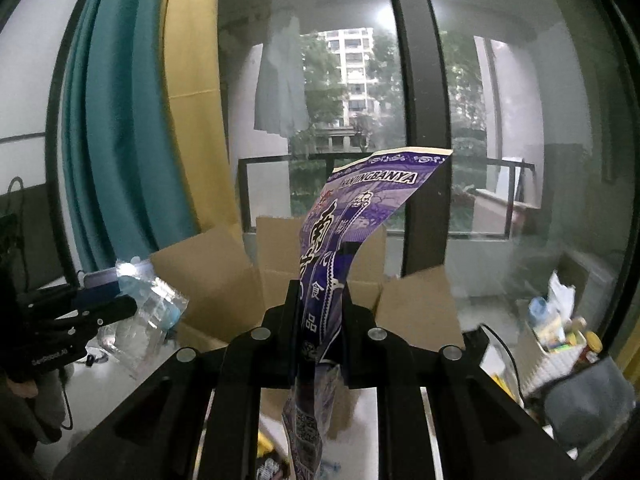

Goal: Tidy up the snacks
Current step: 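Carry both bags to the cardboard box and release them inside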

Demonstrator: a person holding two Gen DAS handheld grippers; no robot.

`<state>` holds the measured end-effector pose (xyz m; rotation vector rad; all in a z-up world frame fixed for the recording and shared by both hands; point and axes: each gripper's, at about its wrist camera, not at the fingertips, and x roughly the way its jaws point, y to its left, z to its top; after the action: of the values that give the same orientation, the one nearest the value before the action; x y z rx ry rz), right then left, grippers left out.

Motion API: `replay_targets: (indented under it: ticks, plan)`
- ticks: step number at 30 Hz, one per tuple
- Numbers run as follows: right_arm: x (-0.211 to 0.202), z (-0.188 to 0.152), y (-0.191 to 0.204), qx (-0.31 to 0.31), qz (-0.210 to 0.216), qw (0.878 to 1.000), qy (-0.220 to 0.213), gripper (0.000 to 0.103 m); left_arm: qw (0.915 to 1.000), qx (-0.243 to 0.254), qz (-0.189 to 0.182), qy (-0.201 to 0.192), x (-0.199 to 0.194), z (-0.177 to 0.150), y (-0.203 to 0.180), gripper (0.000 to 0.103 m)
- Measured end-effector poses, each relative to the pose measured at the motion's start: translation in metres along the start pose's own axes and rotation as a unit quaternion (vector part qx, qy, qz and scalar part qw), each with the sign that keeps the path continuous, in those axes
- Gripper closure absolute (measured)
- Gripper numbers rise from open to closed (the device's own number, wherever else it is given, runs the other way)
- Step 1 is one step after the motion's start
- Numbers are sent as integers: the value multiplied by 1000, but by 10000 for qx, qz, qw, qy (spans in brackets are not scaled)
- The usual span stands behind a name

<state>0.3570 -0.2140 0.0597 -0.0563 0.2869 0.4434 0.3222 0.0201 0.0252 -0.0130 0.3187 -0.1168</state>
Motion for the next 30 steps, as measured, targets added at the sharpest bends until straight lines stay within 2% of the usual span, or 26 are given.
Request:
replay_targets:
  ticks: [7, 11, 20, 21, 22, 23, 24, 30]
  plan:
    - [57, 18, -8, 68, 65, 9999, 53, 86, 9998, -59, 152, -78, 56, 17, 15, 72]
    - [89, 23, -10, 104, 94, 9998, 157, 86, 9998, -122, 183, 3, 85, 18, 19, 72]
    - [152, 5, -13, 300, 121, 9963, 800, 86, 9979, -147, 240, 581, 143, 7, 26, 69]
    - [156, 2, -13, 281, 115, 9956, 887, 82, 9977, -167, 239, 616, 142, 8, 24, 65]
    - [159, 0, -12, 271, 115, 9949, 967, 65, 9975, -200, 210, 647, 142, 8, 24, 59]
    - [160, -3, -13, 284, 126, 9944, 1012, 54, 9974, -237, 164, 653, 142, 9, 24, 49]
    - [159, -4, -13, 302, 142, 9942, 1018, 38, 9974, -246, 136, 658, 143, 14, 23, 43]
    - [138, -7, -9, 217, 121, 9948, 986, 37, 9983, -177, 93, 542, 119, 19, 19, 33]
